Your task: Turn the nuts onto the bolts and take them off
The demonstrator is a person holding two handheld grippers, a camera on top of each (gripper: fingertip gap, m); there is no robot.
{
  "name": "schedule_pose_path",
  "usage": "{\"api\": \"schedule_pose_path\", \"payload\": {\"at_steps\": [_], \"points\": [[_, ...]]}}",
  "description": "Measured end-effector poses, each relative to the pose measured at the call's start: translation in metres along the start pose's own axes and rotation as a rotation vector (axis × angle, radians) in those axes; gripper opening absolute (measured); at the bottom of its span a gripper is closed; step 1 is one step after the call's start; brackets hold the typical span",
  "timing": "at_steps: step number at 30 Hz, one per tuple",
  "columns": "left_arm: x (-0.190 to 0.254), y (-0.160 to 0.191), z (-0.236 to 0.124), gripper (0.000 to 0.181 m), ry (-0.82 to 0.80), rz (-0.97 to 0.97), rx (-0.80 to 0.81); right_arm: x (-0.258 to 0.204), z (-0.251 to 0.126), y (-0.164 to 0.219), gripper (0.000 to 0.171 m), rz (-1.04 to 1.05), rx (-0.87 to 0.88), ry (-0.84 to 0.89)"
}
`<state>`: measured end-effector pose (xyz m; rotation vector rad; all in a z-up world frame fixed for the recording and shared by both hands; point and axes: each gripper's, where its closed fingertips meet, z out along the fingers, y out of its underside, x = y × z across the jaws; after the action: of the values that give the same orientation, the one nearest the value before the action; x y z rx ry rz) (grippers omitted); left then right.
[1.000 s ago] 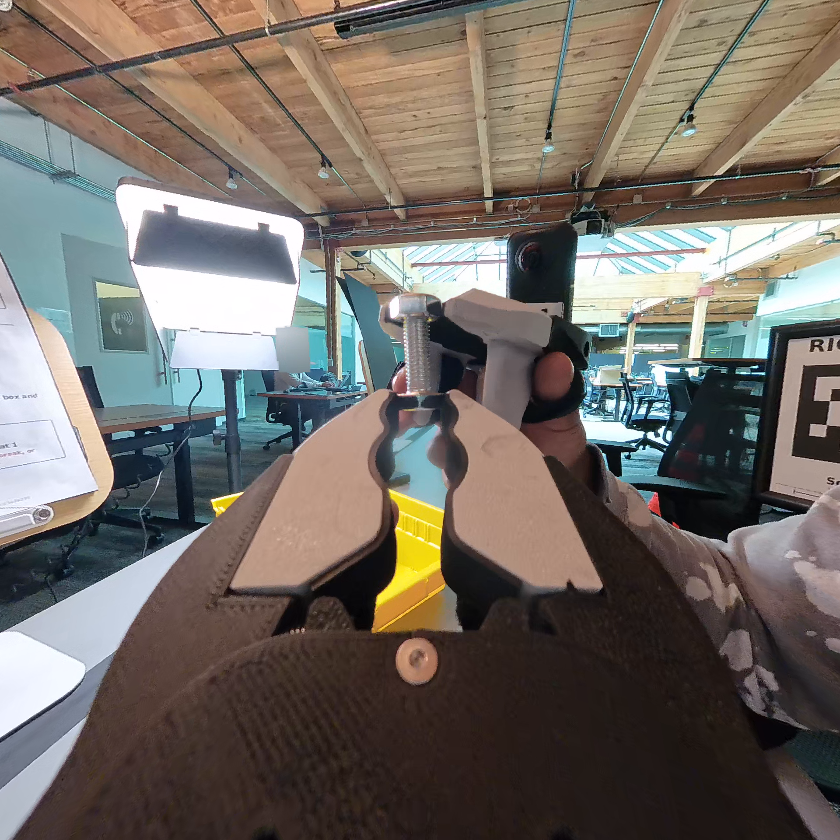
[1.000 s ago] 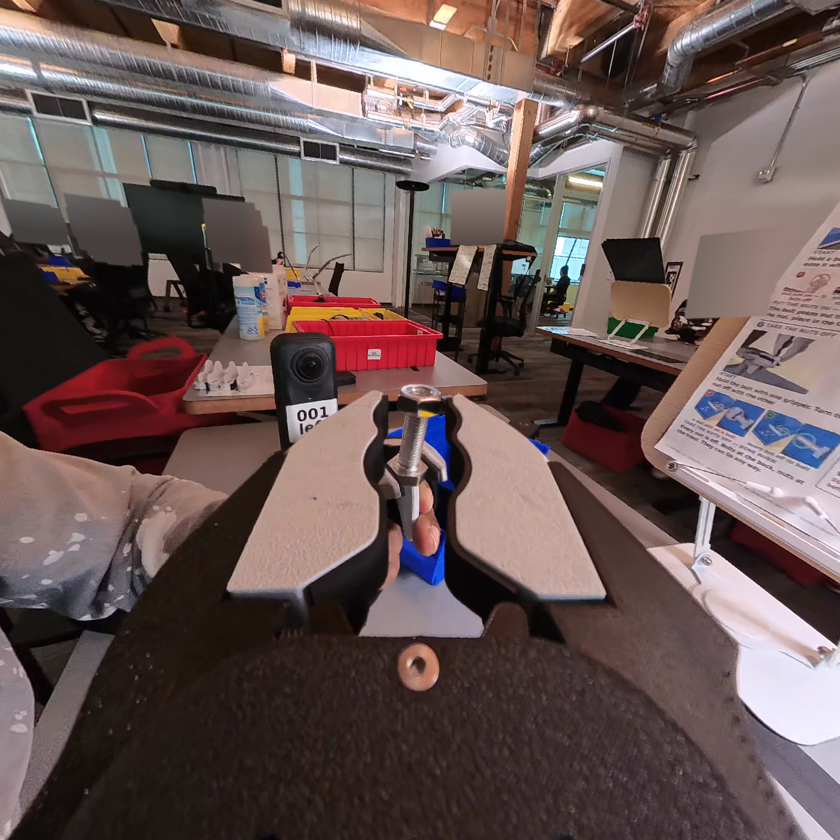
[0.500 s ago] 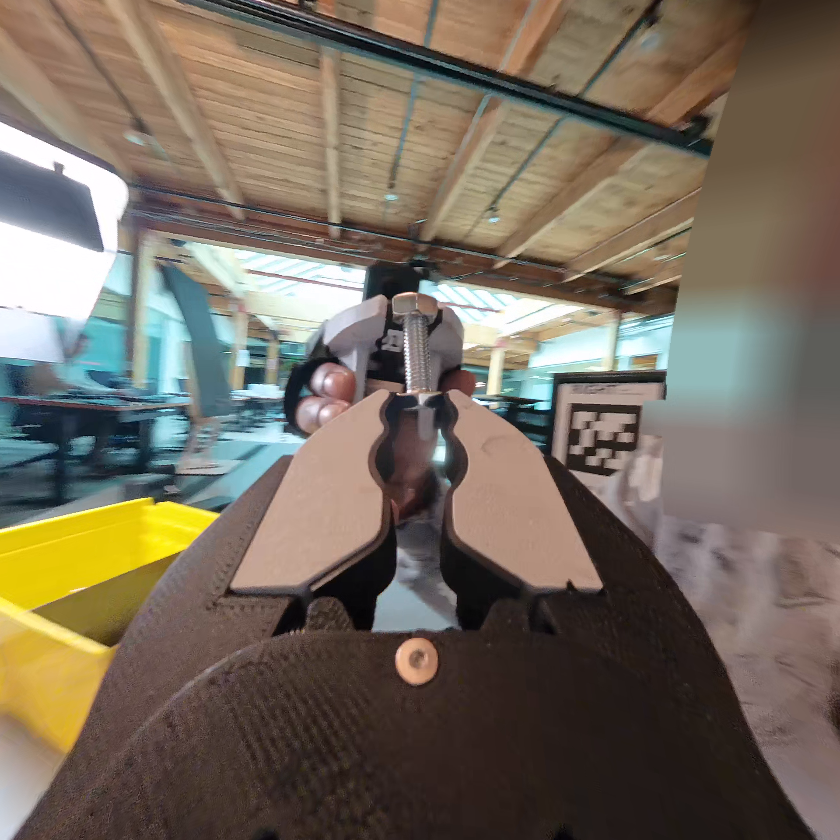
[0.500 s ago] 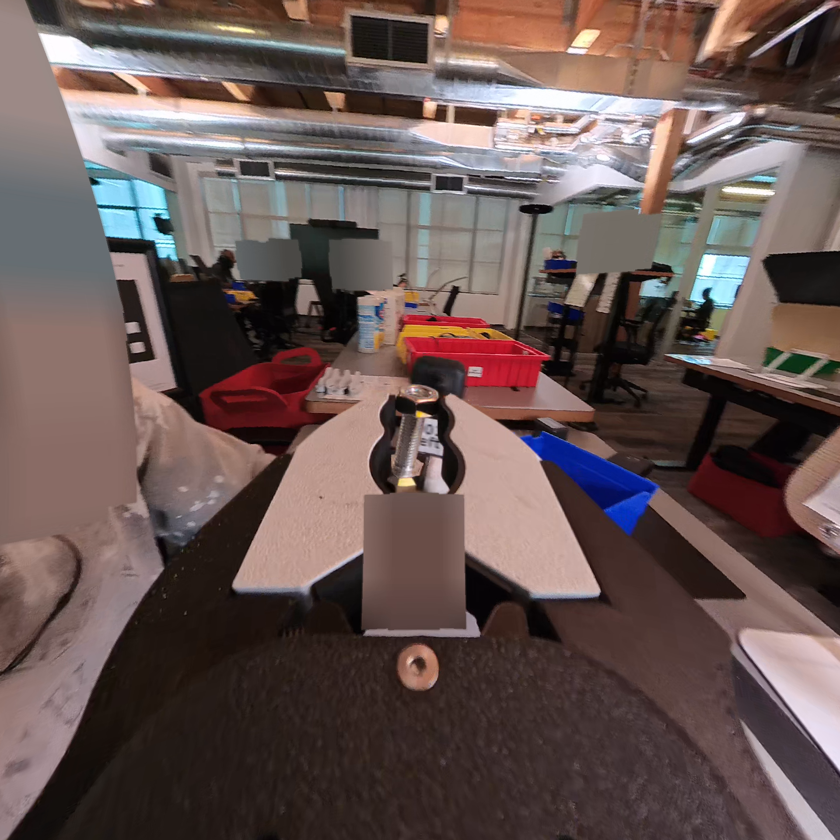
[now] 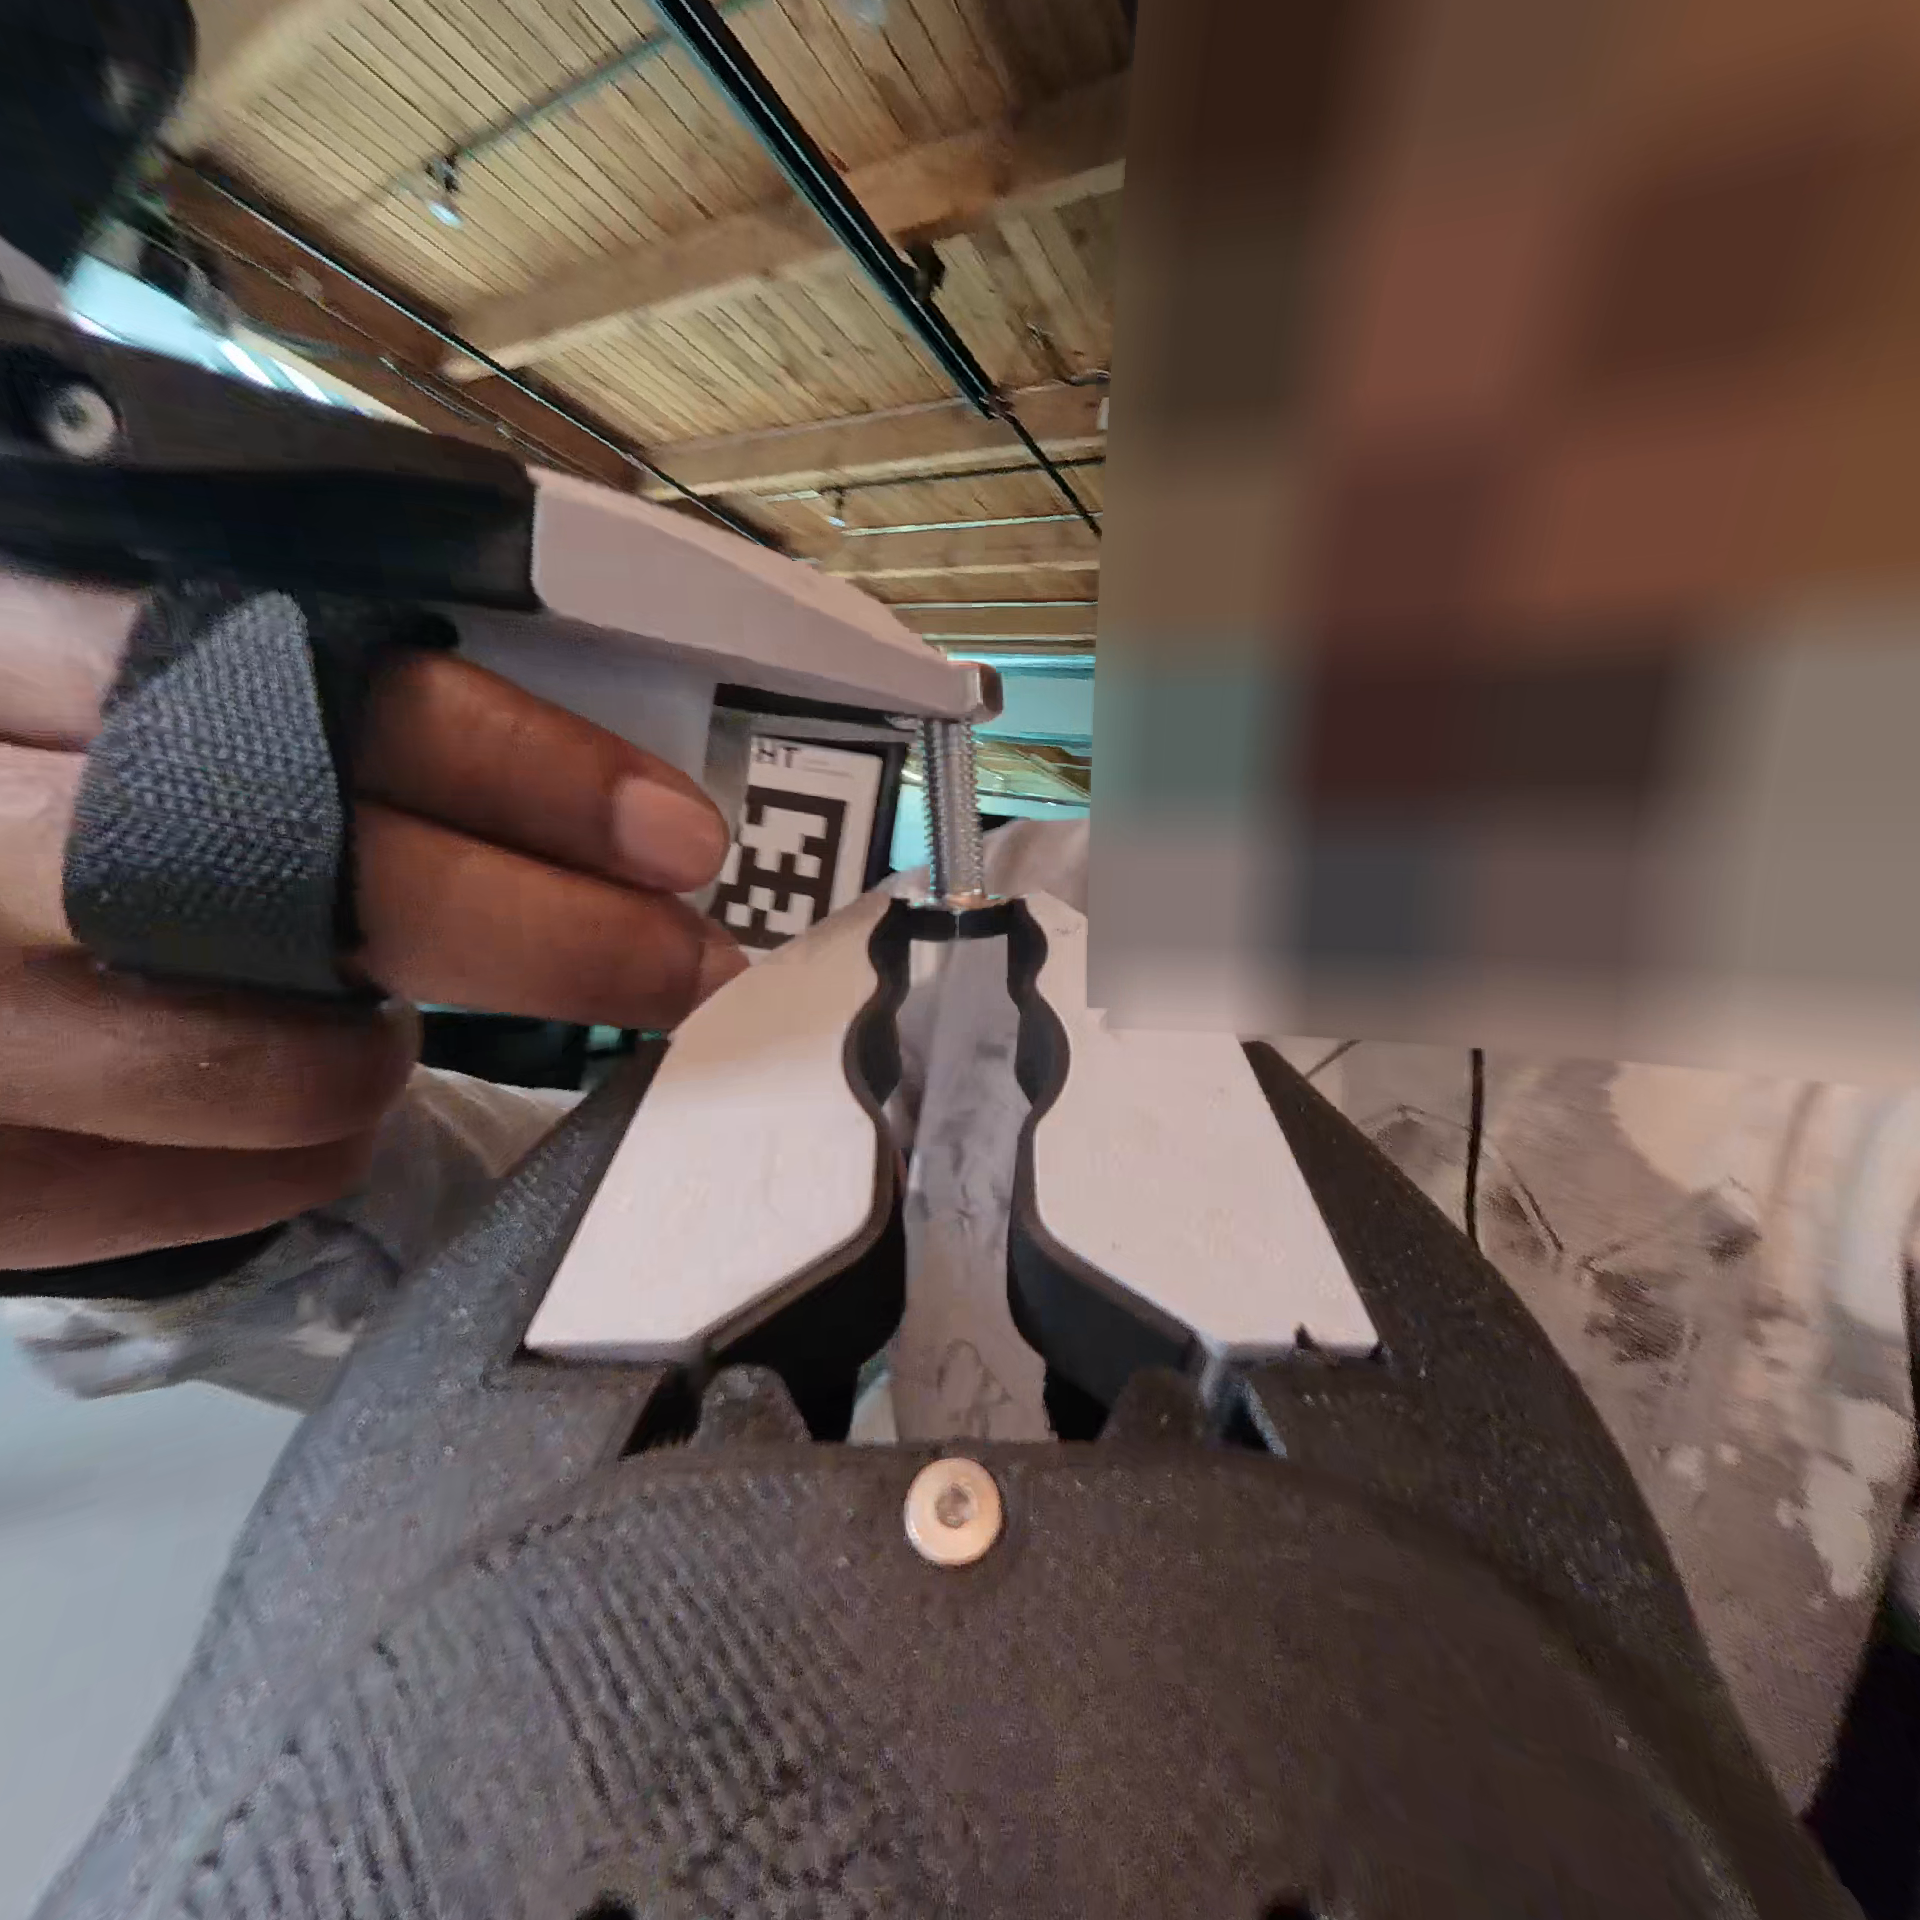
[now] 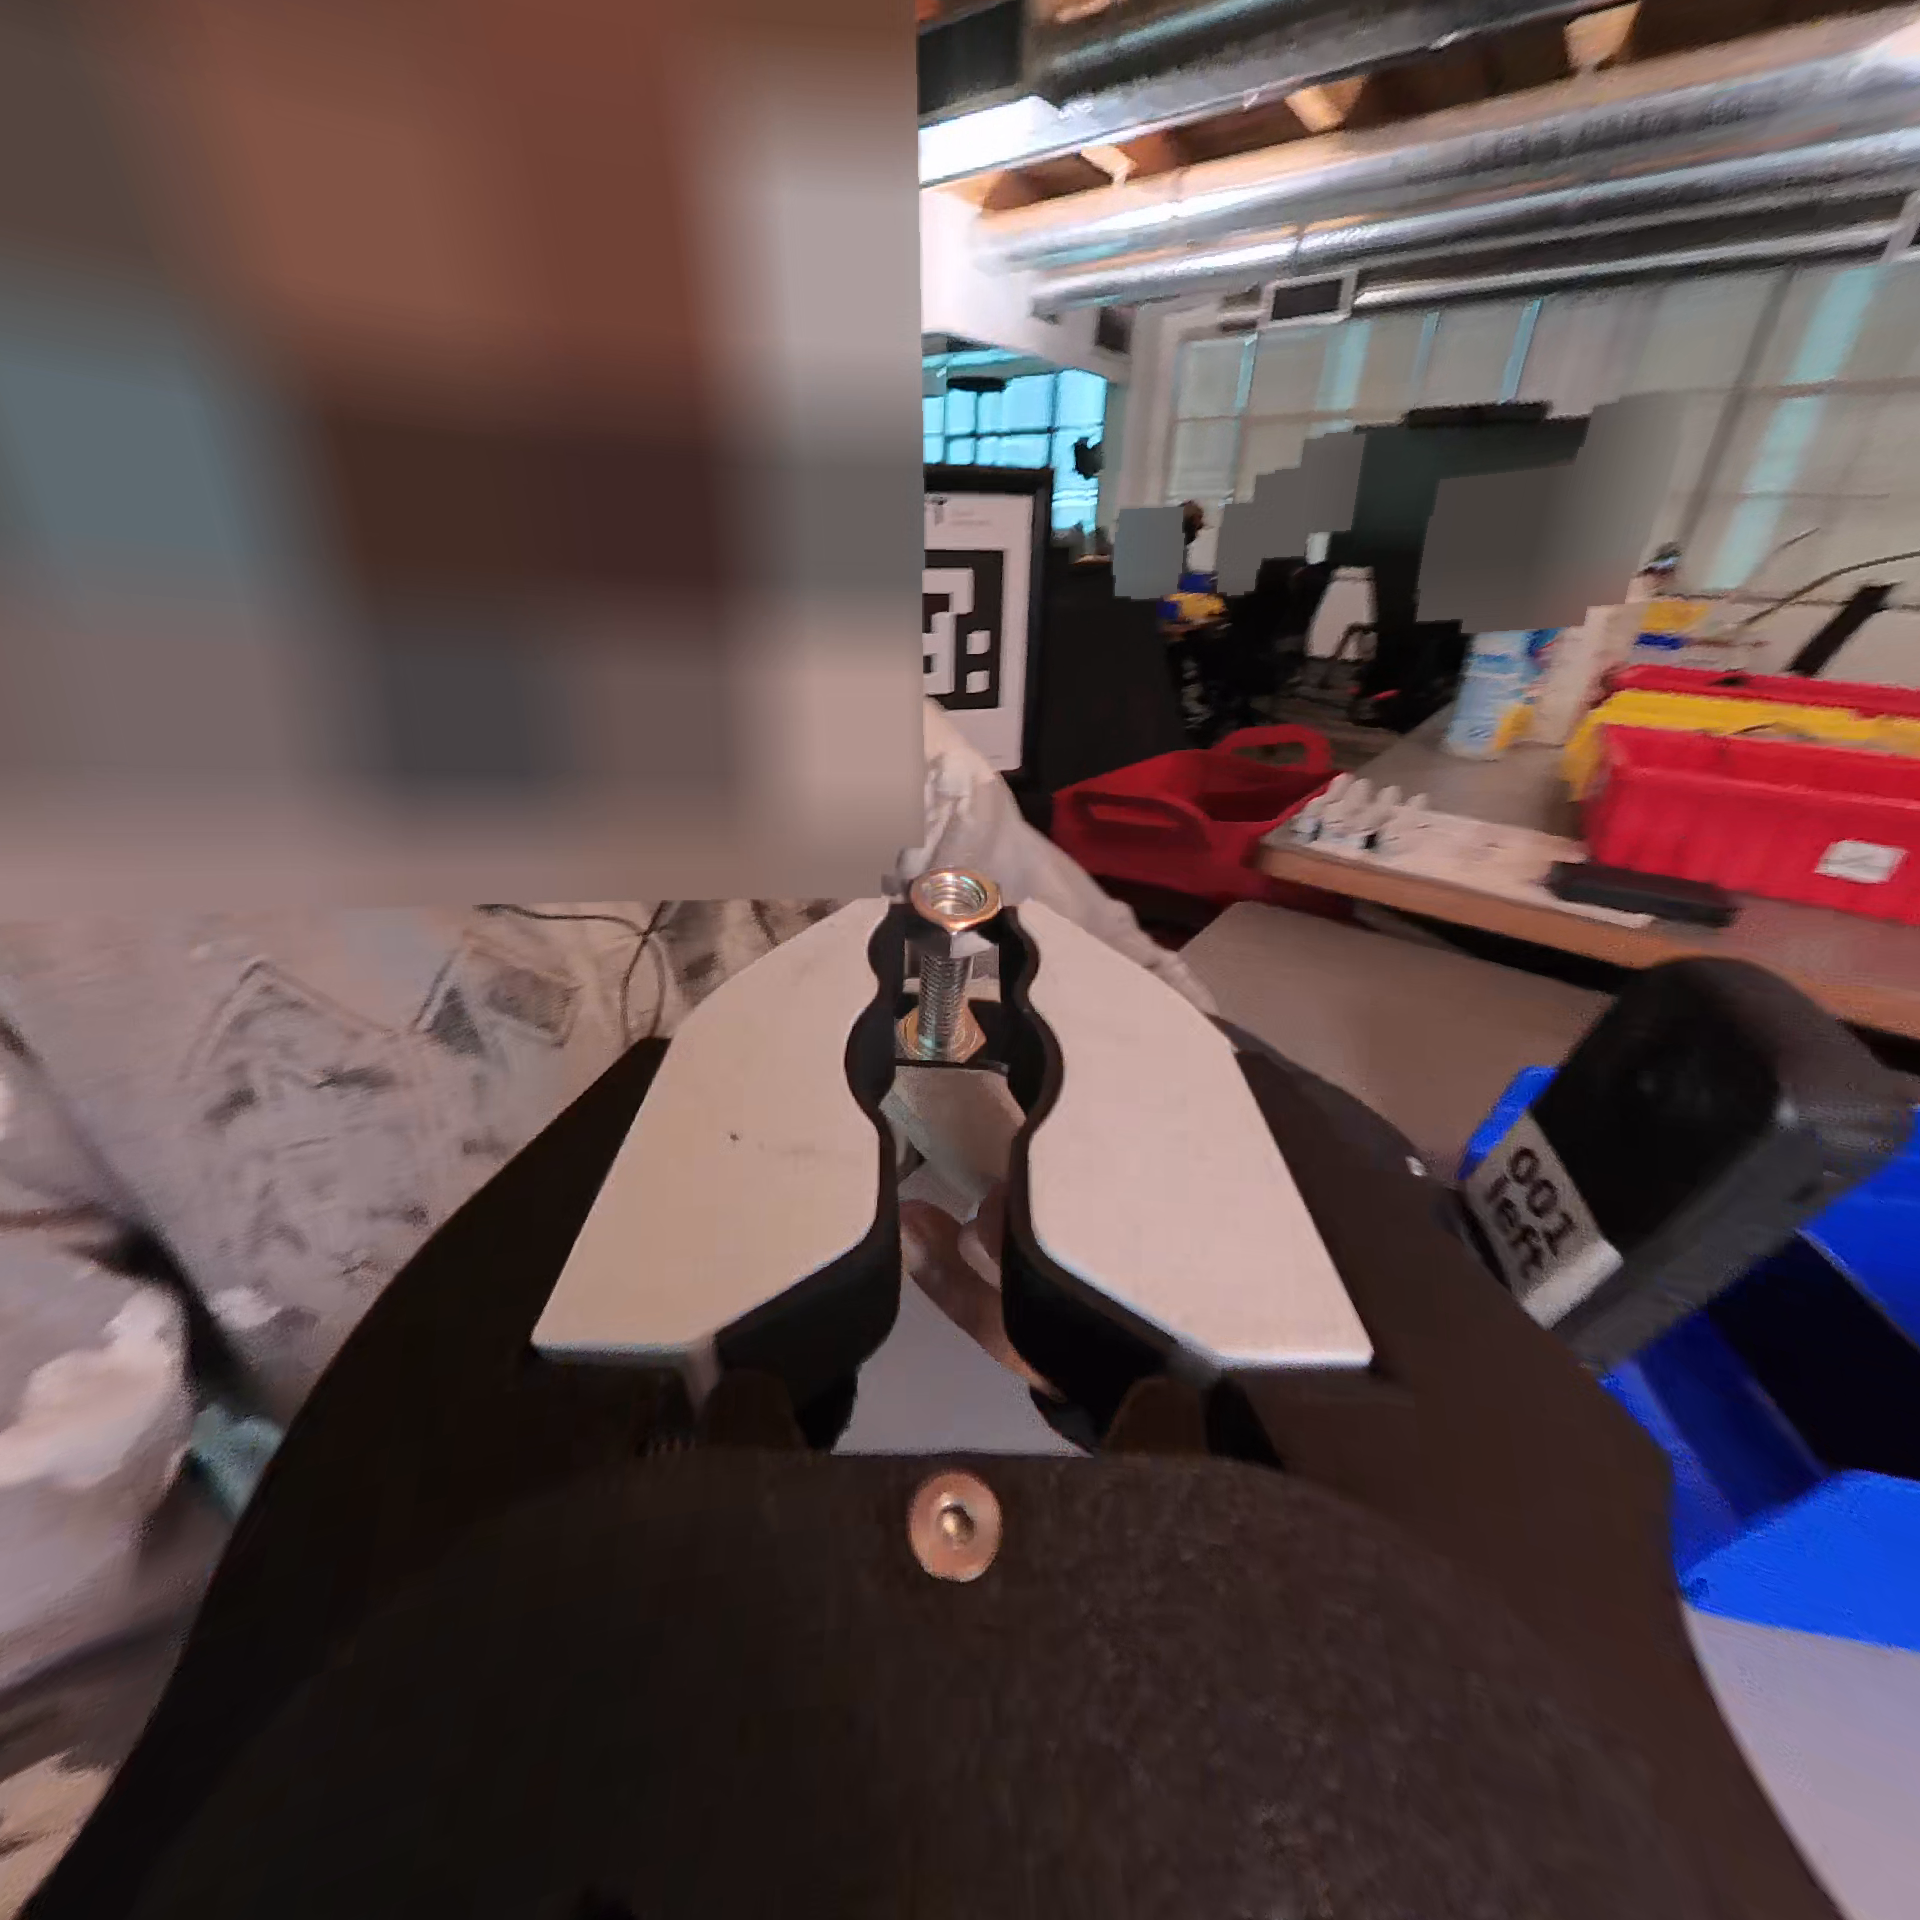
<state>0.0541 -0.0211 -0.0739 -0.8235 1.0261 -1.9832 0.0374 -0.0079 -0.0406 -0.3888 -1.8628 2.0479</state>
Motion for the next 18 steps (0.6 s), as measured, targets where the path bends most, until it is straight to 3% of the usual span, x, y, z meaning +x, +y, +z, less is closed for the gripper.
{"api": "schedule_pose_path", "payload": {"at_steps": [4, 9, 12, 18], "points": [[0.0, 0.022, 0.001, 0.018, 0.08, -0.097, -0.053, -0.012, 0.0, 0.02, 0.017, 0.049, -0.076, -0.101], [-0.004, 0.031, 0.0, 0.018, 0.053, -0.061, -0.086, -0.016, -0.002, 0.029, 0.017, 0.057, -0.111, -0.134], [-0.008, 0.022, -0.004, 0.018, 0.001, -0.006, -0.059, -0.007, -0.005, 0.025, 0.017, 0.047, -0.119, -0.056], [-0.032, -0.01, -0.027, 0.019, -0.282, 0.205, -0.005, 0.019, -0.018, 0.014, 0.043, 0.004, -0.11, 0.161]]}}
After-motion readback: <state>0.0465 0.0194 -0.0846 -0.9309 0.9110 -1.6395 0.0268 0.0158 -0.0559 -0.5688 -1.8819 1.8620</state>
